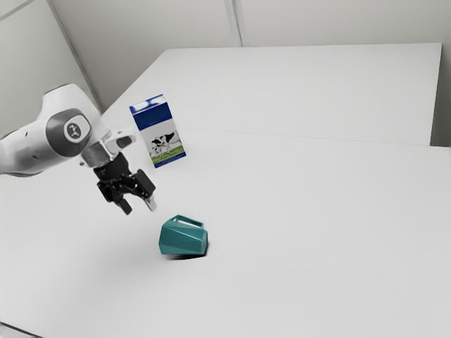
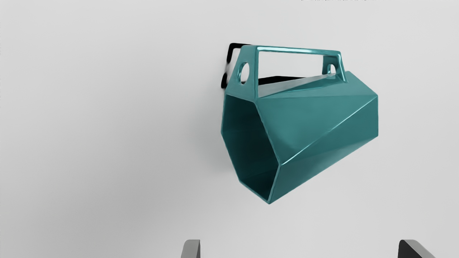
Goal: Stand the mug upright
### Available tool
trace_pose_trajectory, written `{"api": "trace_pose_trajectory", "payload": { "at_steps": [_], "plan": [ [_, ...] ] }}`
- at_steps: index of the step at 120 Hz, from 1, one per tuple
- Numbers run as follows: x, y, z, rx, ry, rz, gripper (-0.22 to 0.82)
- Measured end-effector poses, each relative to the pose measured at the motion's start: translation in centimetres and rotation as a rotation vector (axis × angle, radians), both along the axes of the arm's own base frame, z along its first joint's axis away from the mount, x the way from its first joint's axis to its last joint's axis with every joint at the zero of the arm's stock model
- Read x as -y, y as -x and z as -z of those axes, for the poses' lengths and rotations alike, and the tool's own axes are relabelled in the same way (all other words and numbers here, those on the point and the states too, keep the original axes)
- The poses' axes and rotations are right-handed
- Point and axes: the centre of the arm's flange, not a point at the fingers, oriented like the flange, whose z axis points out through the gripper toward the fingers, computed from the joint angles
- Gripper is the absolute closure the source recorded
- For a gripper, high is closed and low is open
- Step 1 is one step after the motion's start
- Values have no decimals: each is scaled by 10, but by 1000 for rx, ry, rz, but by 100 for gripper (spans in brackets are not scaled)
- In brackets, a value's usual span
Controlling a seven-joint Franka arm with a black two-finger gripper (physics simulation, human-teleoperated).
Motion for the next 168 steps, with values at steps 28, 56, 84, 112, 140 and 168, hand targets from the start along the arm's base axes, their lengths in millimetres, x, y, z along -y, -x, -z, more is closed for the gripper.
{"api": "trace_pose_trajectory", "payload": {
  "at_steps": [28, 56, 84, 112, 140, 168],
  "plan": [
    [-16, 1, 38, 11, 84, -67, 0],
    [-25, 7, 63, 40, 205, -118, 0],
    [-20, 15, 79, 82, 301, -131, 0],
    [-15, 19, 94, 112, 376, -150, 0],
    [-6, 17, 105, 145, 434, -149, 0],
    [2, 16, 109, 174, 469, -128, 0]
  ]
}}
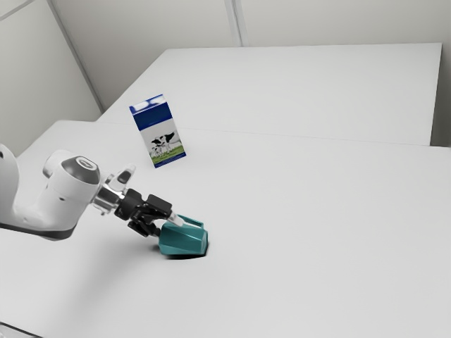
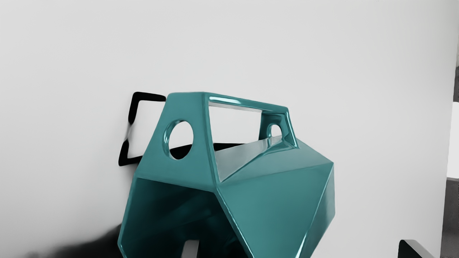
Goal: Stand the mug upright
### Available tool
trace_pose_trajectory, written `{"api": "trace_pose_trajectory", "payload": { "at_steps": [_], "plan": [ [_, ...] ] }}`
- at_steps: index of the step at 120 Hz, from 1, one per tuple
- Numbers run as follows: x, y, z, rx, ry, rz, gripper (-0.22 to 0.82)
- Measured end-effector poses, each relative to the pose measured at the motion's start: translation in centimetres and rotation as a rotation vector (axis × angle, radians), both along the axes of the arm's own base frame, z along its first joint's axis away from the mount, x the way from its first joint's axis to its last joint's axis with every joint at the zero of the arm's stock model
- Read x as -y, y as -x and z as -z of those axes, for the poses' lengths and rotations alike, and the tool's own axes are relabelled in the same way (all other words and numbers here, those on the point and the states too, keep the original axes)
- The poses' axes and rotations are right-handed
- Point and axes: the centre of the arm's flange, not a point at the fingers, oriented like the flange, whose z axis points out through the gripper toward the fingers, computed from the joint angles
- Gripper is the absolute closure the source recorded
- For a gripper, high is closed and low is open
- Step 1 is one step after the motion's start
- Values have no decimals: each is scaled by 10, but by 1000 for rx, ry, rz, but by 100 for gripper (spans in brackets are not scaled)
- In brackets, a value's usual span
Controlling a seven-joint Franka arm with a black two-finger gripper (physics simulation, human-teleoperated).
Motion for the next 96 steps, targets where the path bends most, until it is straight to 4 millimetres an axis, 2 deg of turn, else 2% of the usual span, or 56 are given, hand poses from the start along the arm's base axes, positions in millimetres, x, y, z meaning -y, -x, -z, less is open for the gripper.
{"api": "trace_pose_trajectory", "payload": {
  "at_steps": [61, 96],
  "plan": [
    [9, 4, 18, 25, 70, -8, 0],
    [15, 7, 22, 43, 74, 17, 15]
  ]
}}
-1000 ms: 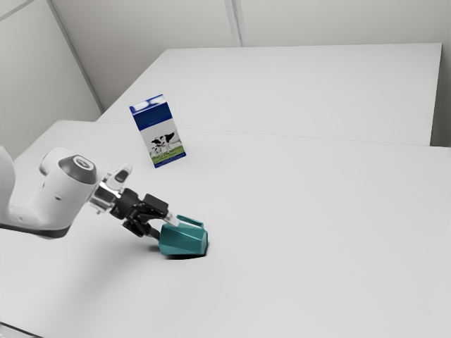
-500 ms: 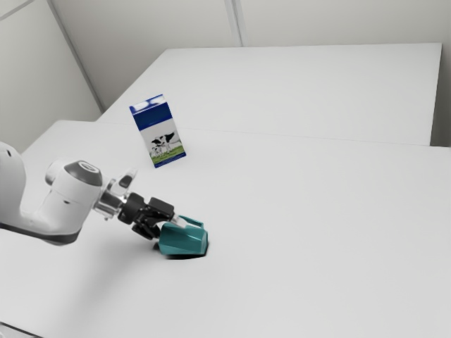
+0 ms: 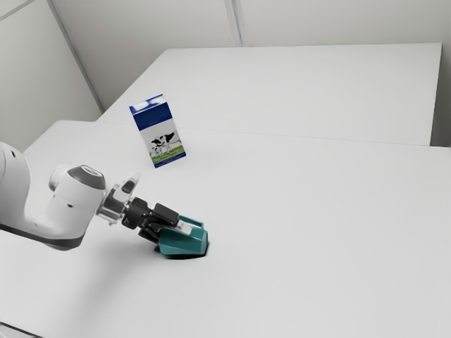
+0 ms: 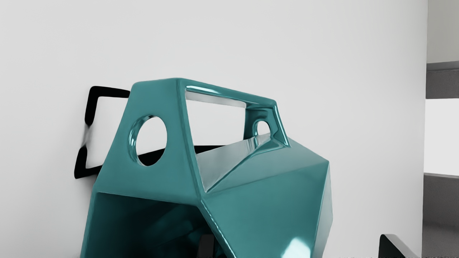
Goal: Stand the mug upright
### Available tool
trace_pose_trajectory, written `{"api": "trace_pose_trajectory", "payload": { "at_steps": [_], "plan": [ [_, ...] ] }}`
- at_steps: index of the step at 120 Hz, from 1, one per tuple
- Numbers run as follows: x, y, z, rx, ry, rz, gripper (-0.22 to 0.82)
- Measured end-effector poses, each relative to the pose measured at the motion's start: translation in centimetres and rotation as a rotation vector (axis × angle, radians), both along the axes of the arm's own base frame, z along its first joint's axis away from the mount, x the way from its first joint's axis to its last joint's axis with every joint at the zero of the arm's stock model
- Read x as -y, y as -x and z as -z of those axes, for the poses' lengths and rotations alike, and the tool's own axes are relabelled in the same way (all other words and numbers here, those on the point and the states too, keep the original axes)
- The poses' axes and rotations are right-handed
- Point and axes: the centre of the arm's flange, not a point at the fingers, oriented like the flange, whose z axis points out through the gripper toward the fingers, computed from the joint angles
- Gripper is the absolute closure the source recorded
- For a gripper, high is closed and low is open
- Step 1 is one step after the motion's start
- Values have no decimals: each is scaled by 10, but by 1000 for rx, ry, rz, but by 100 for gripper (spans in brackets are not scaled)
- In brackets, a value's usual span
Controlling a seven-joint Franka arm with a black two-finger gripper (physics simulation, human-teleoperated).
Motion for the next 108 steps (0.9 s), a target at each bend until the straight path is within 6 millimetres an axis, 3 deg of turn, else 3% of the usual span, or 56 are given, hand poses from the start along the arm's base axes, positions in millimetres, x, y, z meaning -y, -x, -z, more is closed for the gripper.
{"api": "trace_pose_trajectory", "payload": {
  "at_steps": [45, 108],
  "plan": [
    [6, 0, 1, 23, -4, 33, 33],
    [14, -2, -2, 53, -16, 74, 65]
  ]
}}
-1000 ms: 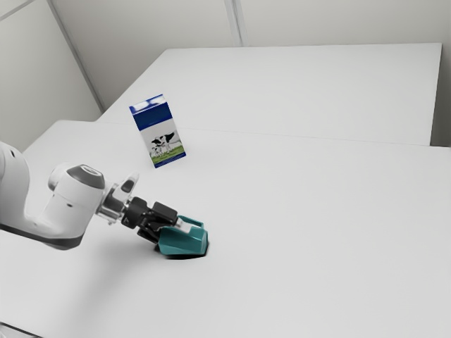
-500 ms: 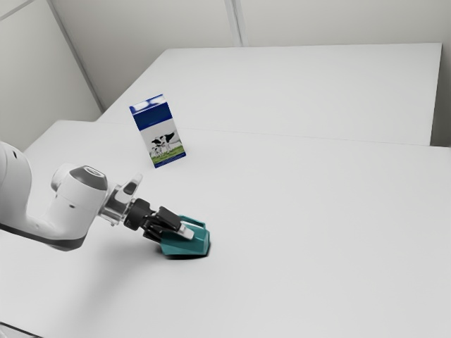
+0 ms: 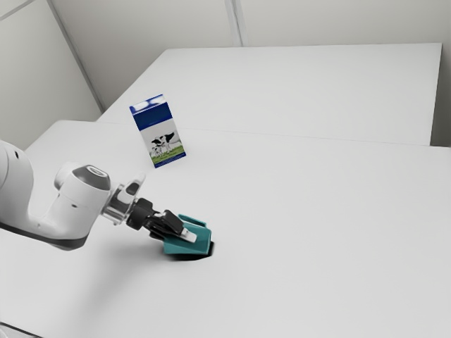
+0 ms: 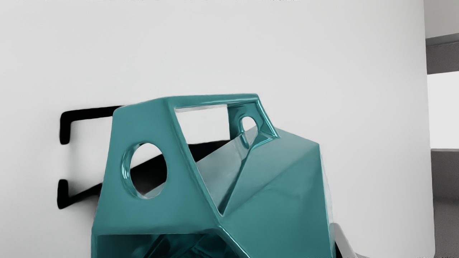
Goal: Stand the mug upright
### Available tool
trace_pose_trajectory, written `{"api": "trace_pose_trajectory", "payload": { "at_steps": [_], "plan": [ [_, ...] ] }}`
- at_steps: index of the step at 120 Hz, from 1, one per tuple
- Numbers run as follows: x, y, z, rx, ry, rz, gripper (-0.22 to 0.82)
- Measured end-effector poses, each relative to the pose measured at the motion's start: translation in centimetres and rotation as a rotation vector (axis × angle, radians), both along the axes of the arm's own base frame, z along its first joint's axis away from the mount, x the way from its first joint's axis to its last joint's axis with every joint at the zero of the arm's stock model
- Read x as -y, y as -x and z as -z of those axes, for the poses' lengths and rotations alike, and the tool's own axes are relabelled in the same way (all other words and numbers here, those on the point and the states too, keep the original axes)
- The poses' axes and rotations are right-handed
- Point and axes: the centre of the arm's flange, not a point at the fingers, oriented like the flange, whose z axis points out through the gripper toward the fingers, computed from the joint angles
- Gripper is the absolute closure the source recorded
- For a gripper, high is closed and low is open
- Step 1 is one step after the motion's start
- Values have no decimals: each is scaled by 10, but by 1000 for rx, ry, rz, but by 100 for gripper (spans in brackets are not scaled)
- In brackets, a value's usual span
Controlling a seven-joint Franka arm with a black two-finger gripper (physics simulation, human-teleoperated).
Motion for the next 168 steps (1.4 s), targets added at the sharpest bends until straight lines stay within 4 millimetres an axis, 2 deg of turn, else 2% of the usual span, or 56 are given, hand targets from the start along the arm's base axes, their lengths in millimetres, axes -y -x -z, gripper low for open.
{"api": "trace_pose_trajectory", "payload": {
  "at_steps": [17, 32, 53, 77, 97, 120, 129, 148, 168],
  "plan": [
    [9, -5, -7, 24, -3, 27, 67],
    [17, -15, -20, 59, -3, 49, 76],
    [19, -31, -38, 107, -14, 63, 76],
    [15, -52, -73, 197, -65, 93, 77],
    [23, -69, -106, 255, -220, 240, 78],
    [42, -81, -138, 288, -521, 471, 78],
    [45, -83, -140, 283, -632, 529, 78],
    [37, -85, -135, 256, -801, 571, 78],
    [38, -87, -113, 221, -888, 567, 79]
  ]
}}
